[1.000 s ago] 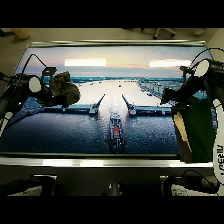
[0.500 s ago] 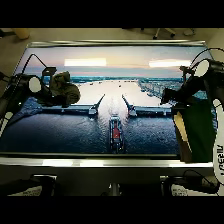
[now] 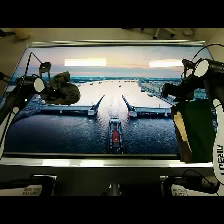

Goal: Fold the shirts.

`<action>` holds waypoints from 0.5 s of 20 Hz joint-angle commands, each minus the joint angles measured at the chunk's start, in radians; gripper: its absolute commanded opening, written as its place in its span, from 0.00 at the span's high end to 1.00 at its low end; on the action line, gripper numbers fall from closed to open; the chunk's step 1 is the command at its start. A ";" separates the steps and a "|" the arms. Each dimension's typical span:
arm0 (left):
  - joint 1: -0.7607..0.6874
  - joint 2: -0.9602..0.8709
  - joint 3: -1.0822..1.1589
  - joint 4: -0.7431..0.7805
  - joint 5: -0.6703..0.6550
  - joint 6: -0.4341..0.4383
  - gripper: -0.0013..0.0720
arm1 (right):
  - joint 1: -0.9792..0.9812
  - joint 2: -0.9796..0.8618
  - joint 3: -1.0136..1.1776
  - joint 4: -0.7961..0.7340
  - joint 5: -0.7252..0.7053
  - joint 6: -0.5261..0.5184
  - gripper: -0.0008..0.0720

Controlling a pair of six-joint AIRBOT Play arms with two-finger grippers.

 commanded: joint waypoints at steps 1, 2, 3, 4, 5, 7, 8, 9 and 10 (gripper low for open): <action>0.106 -0.122 0.013 -0.141 0.051 -0.120 0.07 | 0.001 -0.003 0.000 0.000 -0.036 -0.016 0.13; 0.119 -0.146 0.013 -0.166 0.079 -0.120 0.04 | 0.001 -0.003 0.000 0.000 -0.037 -0.017 0.13; 0.120 -0.166 0.013 -0.167 0.108 -0.120 0.06 | 0.001 -0.003 0.000 0.000 -0.037 -0.020 0.13; 0.119 -0.183 0.014 -0.170 0.137 -0.121 0.07 | 0.001 -0.003 0.000 0.005 -0.035 -0.019 0.13; 0.118 -0.195 0.014 -0.188 0.153 -0.121 0.15 | 0.001 -0.003 0.000 0.010 -0.032 -0.019 0.13; 0.121 -0.200 0.015 -0.216 0.153 -0.120 0.83 | 0.001 -0.003 0.000 0.026 -0.015 -0.020 0.13; 0.120 -0.186 0.024 -0.226 0.150 -0.116 0.95 | 0.001 0.000 0.000 0.028 -0.006 -0.028 0.14; 0.117 -0.157 0.047 -0.231 0.150 -0.082 0.95 | 0.001 0.010 0.000 0.026 -0.006 -0.069 0.16; 0.106 -0.114 0.079 -0.230 0.150 -0.016 0.95 | 0.000 0.029 0.001 0.013 -0.008 -0.095 0.16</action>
